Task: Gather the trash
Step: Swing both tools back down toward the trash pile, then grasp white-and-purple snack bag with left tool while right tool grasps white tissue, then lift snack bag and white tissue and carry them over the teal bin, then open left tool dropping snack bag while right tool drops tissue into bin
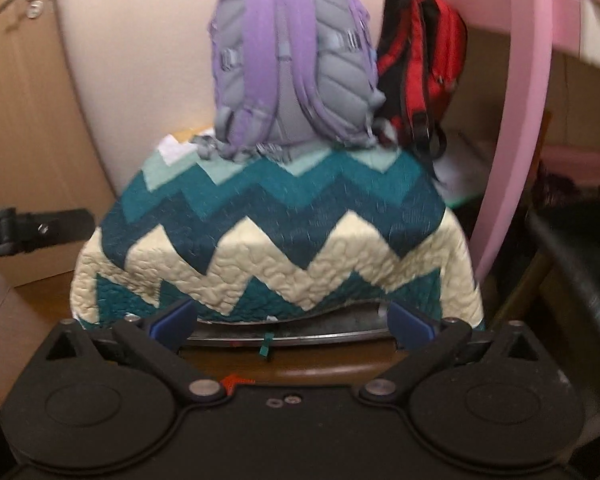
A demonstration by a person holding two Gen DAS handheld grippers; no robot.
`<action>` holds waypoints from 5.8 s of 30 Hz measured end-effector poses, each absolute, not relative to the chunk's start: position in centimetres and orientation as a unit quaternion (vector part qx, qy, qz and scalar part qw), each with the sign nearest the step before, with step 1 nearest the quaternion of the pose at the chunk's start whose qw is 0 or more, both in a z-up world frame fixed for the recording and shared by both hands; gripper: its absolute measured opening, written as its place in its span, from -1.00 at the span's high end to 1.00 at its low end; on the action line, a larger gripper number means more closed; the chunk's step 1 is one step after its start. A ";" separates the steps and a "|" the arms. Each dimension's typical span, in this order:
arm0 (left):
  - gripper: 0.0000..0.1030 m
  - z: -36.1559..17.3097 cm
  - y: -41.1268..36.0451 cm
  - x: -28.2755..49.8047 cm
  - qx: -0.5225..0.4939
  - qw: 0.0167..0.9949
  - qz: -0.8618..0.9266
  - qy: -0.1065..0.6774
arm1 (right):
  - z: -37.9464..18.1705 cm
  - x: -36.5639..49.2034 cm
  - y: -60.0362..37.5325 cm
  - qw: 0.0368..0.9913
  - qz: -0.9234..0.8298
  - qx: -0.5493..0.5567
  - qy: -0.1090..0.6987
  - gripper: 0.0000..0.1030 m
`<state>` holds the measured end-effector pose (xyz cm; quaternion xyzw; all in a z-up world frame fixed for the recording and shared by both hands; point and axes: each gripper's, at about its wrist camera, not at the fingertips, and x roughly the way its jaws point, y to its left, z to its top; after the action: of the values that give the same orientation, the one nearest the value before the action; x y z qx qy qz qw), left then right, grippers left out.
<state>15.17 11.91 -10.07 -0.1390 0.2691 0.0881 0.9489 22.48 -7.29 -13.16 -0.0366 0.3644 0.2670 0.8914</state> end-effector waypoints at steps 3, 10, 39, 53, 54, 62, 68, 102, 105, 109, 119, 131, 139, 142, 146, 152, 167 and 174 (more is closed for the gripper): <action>-1.00 -13.5 12.7 16.2 -0.154 0.937 0.093 0.298 | -16.7 23.6 -6.8 0.888 0.251 -0.031 0.384 -0.98; -1.00 -21.5 13.7 19.0 -0.190 0.903 0.105 0.371 | -25.6 26.3 -6.2 0.864 0.217 -0.059 0.452 -0.96; -0.98 -53.4 10.1 25.7 -0.191 0.720 0.105 0.659 | -53.8 29.4 -5.0 0.692 0.210 -0.173 0.669 -0.49; -0.07 -56.8 9.1 26.2 -0.228 0.684 0.086 0.688 | -56.3 29.3 -4.2 0.673 0.212 -0.185 0.684 0.30; -0.04 -56.7 9.1 26.2 -0.227 0.685 0.085 0.687 | -56.4 29.4 -4.3 0.672 0.211 -0.182 0.686 0.39; 0.17 -55.3 9.7 25.9 -0.237 0.689 0.085 0.679 | -54.7 30.1 -4.5 0.663 0.207 -0.168 0.699 0.95; 0.17 -51.6 10.5 25.1 -0.254 0.696 0.095 0.665 | -49.5 30.1 -4.5 0.684 0.212 -0.160 0.680 0.97; 0.17 -6.1 4.6 15.1 -0.178 0.939 -0.015 0.294 | -0.5 19.1 -15.8 0.919 0.237 -0.036 0.312 0.98; 0.17 -2.7 3.1 15.2 -0.168 0.949 -0.039 0.263 | 2.8 18.5 -17.8 0.935 0.228 -0.035 0.270 0.98; 0.17 2.6 0.6 15.7 -0.156 0.960 -0.077 0.220 | 6.9 18.2 -20.7 0.951 0.210 -0.030 0.226 0.98; 0.17 13.7 -8.8 19.2 -0.102 0.968 -0.172 0.153 | 15.4 20.4 -30.4 0.975 0.120 -0.033 0.184 0.98; 0.16 18.3 -22.4 26.9 -0.091 0.943 -0.267 0.174 | 14.5 26.5 -40.1 0.964 0.030 -0.025 0.261 0.98; 0.16 15.1 -30.4 32.2 -0.040 0.921 -0.290 0.257 | 11.7 29.8 -42.2 0.938 0.029 -0.036 0.343 0.98; 0.16 13.5 -32.5 34.0 -0.021 0.911 -0.291 0.293 | 10.7 30.7 -42.7 0.928 0.029 -0.037 0.370 0.97; 0.14 11.5 -34.4 35.7 -0.002 0.898 -0.287 0.334 | 9.9 31.7 -43.1 0.915 0.030 -0.030 0.401 0.95; 0.11 9.2 -35.1 36.7 0.011 0.893 -0.271 0.358 | 9.8 31.9 -43.3 0.908 0.027 -0.028 0.417 0.73; -0.30 10.3 -34.8 35.1 0.031 0.900 -0.276 0.336 | 10.9 30.2 -42.6 0.914 0.038 -0.043 0.403 0.20; -0.46 12.7 -32.1 32.6 0.014 0.915 -0.269 0.300 | 12.9 27.7 -40.9 0.923 0.052 -0.048 0.378 -0.06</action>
<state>32.59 -32.08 12.67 0.0139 0.3000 -0.2686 0.9152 27.72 -40.88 12.95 -0.0475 0.3780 0.0517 0.9231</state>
